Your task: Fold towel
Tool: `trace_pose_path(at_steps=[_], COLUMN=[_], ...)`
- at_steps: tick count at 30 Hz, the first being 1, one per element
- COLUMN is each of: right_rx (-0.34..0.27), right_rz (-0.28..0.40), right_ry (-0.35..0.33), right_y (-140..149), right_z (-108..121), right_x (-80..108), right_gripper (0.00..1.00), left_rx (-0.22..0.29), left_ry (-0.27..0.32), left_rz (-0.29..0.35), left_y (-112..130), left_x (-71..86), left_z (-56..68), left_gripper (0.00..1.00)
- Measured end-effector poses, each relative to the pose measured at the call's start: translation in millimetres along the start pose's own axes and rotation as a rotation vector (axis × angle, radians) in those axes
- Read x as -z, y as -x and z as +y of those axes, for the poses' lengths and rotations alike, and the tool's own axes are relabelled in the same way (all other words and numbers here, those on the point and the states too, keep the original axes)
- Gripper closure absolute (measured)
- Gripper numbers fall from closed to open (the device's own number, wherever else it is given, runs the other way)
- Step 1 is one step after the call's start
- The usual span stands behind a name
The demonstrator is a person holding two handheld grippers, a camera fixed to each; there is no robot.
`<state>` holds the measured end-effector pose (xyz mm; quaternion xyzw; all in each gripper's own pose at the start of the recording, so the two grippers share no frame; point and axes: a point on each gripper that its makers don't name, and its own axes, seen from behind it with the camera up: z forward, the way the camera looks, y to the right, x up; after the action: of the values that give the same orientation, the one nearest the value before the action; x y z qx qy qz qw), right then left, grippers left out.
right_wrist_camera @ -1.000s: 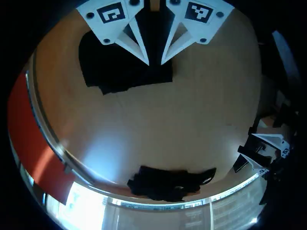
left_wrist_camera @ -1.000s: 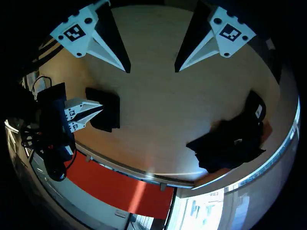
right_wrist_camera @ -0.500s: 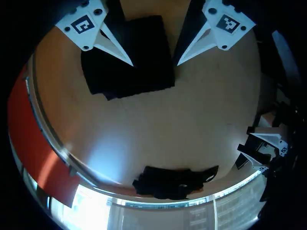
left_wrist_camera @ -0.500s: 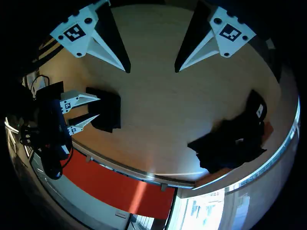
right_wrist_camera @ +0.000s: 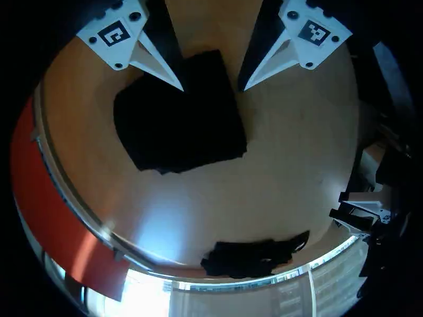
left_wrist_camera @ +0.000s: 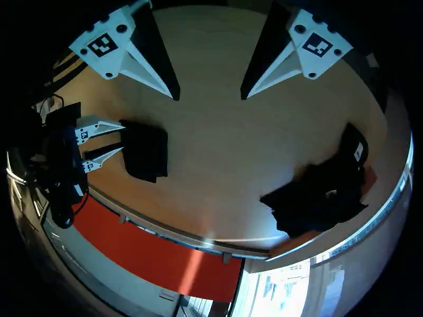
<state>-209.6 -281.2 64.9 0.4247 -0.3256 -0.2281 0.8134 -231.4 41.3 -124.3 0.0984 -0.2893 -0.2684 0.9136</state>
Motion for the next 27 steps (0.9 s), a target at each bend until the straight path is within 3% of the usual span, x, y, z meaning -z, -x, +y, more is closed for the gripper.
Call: trace_pose_path(at_steps=[12,22,27], right_rx=[-0.089,-0.141,-0.173], right_rz=[-0.013,-0.026,-0.03], right_ry=[0.021,0.043,0.063], right_y=[33.5,46.9,51.6], right_z=[-3.3,-7.0,-5.7], right_x=[7.1,-3.1,-7.2], right_gripper=[0.31,0.33,0.4], left_rx=[-0.009,-0.01,-0.008], left_ry=[0.006,0.006,0.007], left_rz=[-0.007,-0.009,-0.011], left_y=[1.1,2.7,3.4], left_x=[-2.9,-3.3,-3.9], left_z=[6.9,8.8,9.5], left_gripper=[0.16,0.16,0.16])
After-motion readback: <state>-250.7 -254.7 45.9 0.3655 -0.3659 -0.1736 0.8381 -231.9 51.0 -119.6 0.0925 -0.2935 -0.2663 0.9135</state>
